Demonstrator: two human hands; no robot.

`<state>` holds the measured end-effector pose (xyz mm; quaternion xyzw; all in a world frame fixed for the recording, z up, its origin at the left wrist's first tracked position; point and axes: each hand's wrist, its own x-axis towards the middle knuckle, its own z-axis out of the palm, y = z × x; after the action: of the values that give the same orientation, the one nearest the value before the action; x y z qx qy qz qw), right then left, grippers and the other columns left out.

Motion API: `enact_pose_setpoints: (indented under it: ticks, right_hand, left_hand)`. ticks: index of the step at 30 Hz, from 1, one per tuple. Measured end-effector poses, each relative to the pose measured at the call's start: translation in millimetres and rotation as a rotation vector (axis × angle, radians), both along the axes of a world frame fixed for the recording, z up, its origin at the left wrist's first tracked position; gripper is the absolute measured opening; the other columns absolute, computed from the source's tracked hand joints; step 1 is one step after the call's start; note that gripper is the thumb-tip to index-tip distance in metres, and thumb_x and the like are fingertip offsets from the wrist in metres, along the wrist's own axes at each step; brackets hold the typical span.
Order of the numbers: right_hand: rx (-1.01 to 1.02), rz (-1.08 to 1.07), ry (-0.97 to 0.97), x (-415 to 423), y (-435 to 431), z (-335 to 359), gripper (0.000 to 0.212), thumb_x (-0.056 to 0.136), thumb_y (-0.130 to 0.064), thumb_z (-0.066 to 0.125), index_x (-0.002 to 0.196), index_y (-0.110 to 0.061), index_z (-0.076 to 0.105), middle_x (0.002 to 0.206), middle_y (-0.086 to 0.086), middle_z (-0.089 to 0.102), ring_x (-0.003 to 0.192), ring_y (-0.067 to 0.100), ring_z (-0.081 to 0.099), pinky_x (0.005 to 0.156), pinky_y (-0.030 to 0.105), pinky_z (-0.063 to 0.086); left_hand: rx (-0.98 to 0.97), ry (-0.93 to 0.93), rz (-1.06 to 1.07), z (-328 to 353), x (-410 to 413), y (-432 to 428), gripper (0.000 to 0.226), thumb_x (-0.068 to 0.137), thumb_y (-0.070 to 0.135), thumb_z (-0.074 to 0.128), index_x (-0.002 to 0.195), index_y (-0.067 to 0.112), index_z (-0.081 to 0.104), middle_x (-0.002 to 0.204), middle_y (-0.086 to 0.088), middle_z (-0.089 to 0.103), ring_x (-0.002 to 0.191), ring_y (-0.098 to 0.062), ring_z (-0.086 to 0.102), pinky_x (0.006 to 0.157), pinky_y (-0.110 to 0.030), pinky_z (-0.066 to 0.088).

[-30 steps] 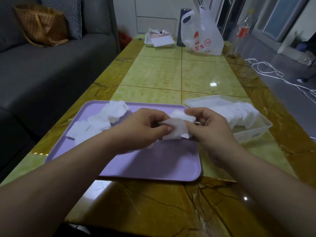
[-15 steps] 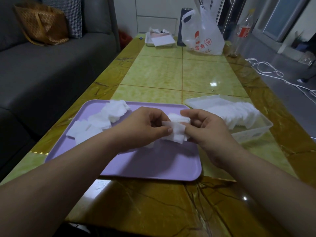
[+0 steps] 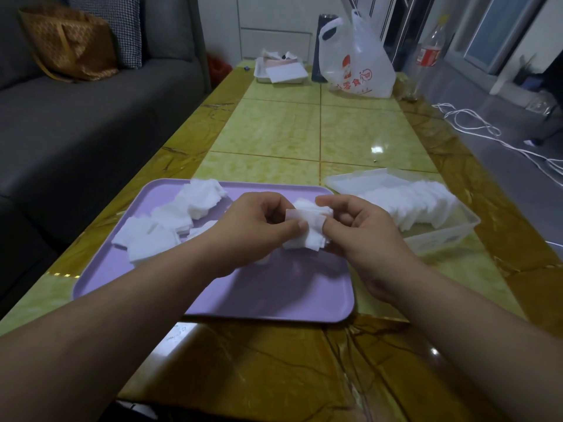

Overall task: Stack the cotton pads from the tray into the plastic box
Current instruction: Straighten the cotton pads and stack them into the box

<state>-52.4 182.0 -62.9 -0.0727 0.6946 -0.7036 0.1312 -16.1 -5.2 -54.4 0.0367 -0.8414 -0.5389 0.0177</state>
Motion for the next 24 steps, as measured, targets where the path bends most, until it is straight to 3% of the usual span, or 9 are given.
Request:
enact_pose_setpoints:
  ticks: [3,9,12,14,17,20,22,24]
  right_hand:
    - [-0.030,-0.013,-0.032,0,-1,1,0.023,0.097,-0.001,0.062,0.115,-0.014,0.069,0.111,0.025,0.073,0.105,0.042,0.071,0.092,0.055,0.059]
    - [-0.110,-0.003,-0.109,-1,-1,5,0.022,0.098,0.000,0.060,0.116,-0.010,0.069,0.108,0.020,0.076,0.094,0.027,0.075,0.083,0.042,0.063]
    - [-0.179,0.013,-0.160,-2,0,8,0.026,0.088,-0.008,0.074,0.114,-0.009,0.070,0.113,0.023,0.074,0.093,0.026,0.074,0.087,0.044,0.060]
    - [-0.104,-0.014,-0.101,-1,0,4,0.037,0.080,-0.010,0.084,0.115,-0.012,0.069,0.109,0.019,0.074,0.095,0.029,0.076,0.092,0.046,0.061]
    - [0.104,-0.168,0.075,-1,1,0,0.031,0.080,-0.013,0.083,0.108,-0.022,0.071,0.101,0.011,0.075,0.097,0.030,0.075,0.091,0.050,0.060]
    - [0.206,-0.287,0.248,-4,5,7,0.025,0.089,-0.011,0.072,0.109,-0.026,0.070,0.098,-0.004,0.073,0.091,0.015,0.071,0.089,0.043,0.060]
    - [0.210,-0.330,0.297,-6,7,12,0.028,0.092,-0.011,0.066,0.115,-0.028,0.066,0.100,-0.008,0.070,0.090,0.012,0.069,0.087,0.039,0.061]
    - [0.200,-0.335,0.299,-5,8,13,0.031,0.094,-0.011,0.062,0.118,-0.030,0.063,0.102,-0.007,0.068,0.084,0.008,0.065,0.082,0.034,0.060]
  left_hand:
    - [0.043,0.003,0.027,-2,-2,2,0.014,0.089,0.025,0.077,0.083,0.015,0.070,0.064,0.006,0.063,0.057,-0.010,0.054,0.055,-0.029,0.043]
    - [0.065,0.049,0.104,-7,-6,13,0.014,0.088,0.023,0.078,0.082,0.015,0.069,0.066,0.005,0.062,0.057,-0.009,0.052,0.052,-0.024,0.043]
    - [-0.024,0.119,0.155,-12,-8,20,0.018,0.086,0.025,0.078,0.080,0.014,0.064,0.060,0.011,0.056,0.050,-0.003,0.047,0.046,-0.017,0.039]
    - [-0.136,0.183,0.162,-13,-10,23,0.020,0.084,0.028,0.077,0.079,0.016,0.062,0.061,0.010,0.058,0.050,-0.001,0.047,0.047,-0.014,0.038]
    - [-0.282,0.228,0.116,-13,-14,22,0.018,0.083,0.032,0.077,0.079,0.024,0.061,0.070,0.011,0.066,0.057,-0.001,0.055,0.053,-0.012,0.038]
    - [-0.382,0.230,0.092,-12,-16,14,0.006,0.090,0.025,0.068,0.094,0.028,0.065,0.083,0.018,0.065,0.070,-0.003,0.062,0.067,-0.019,0.046]
    - [-0.492,0.153,0.076,-12,-18,12,0.021,0.094,0.026,0.064,0.115,0.026,0.066,0.095,0.020,0.062,0.087,-0.009,0.062,0.077,-0.024,0.044]
    - [-0.598,0.051,0.035,-14,-20,12,0.038,0.095,0.033,0.064,0.132,0.024,0.060,0.110,0.011,0.064,0.103,-0.016,0.061,0.084,-0.026,0.041]
